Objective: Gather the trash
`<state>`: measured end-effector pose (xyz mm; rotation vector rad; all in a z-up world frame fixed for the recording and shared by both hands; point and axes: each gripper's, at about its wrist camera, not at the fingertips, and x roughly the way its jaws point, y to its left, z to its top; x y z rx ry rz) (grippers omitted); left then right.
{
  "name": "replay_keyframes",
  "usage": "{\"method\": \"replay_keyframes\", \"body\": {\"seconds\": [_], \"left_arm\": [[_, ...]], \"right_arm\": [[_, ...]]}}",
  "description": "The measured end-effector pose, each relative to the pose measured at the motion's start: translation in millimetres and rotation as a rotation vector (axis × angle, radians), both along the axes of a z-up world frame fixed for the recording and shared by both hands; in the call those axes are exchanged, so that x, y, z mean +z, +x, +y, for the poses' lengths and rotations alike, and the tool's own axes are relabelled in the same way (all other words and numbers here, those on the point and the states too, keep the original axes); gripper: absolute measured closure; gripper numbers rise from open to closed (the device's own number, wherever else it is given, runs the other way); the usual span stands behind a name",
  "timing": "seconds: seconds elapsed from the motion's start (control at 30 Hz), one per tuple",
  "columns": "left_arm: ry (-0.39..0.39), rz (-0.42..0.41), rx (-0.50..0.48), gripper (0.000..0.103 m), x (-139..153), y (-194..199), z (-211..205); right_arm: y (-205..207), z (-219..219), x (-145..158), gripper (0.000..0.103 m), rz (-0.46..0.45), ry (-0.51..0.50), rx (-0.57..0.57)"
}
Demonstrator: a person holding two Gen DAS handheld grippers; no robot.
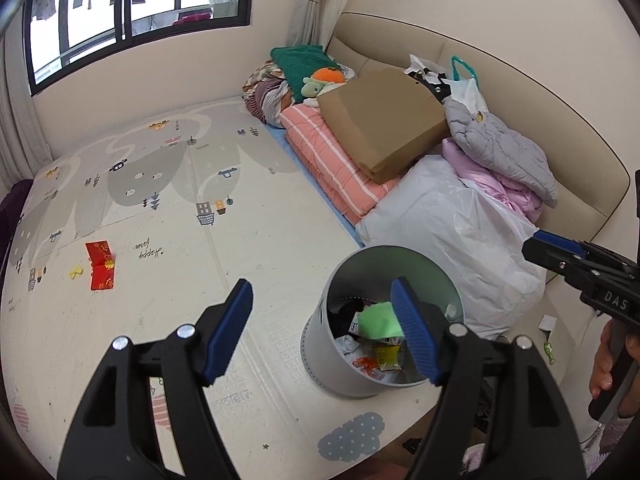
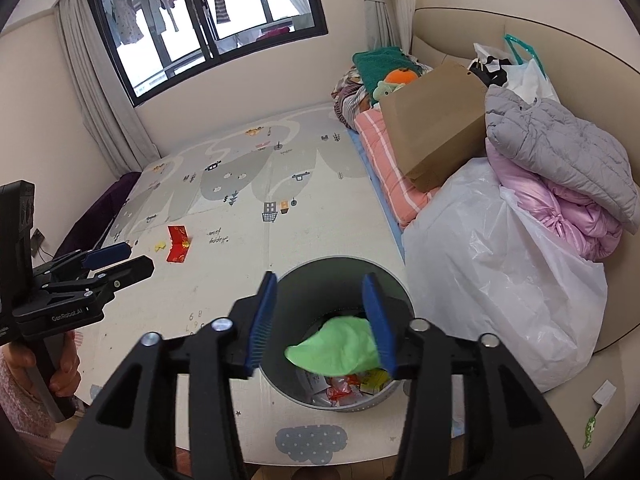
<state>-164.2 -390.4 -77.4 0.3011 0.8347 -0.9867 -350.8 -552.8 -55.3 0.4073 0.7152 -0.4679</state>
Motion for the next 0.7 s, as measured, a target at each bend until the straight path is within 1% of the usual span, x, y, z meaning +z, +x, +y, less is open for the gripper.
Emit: {"method": "replay_keyframes", "body": {"seconds": [0.03,0.07,0.13,0.27,0.43,0.53,0.7], "left_arm": [[-0.001,0.002,0.009,0.031,-0.2,1.0,2.2],[-0.001,0.003,0.017,0.031,0.0,1.9,3.9],[-0.003,0.002,0.029,0.031,1.2,3.0,7.2],[-0.002,-0.02,0.047,0.031,4.7,2.3,13.1],[0.0,-0.048,0.082,0.026,8.7,2.8,23.4],[0.005,-0.049,0.107,0.025,8.1,5.7,31.8],[0.017,-0.048,0.173,0.024,3.1,12.8,52.5]], "right_arm": [[0.8,1.3,1.4,0.047,-0.005,-0.005,0.003],[2.0,2.5,2.4,0.046,-0.006,-0.01,0.006],[4.9,3.9,3.4,0.046,-0.005,-0.011,0.015],[10.4,6.5,2.5,0.043,-0.004,-0.005,0.033],[20.5,9.9,-1.1,0.041,0.004,0.01,0.068],[27.9,13.2,-2.9,0.036,0.006,0.016,0.092],[46.5,23.6,-7.7,0.036,0.02,0.031,0.156]]}}
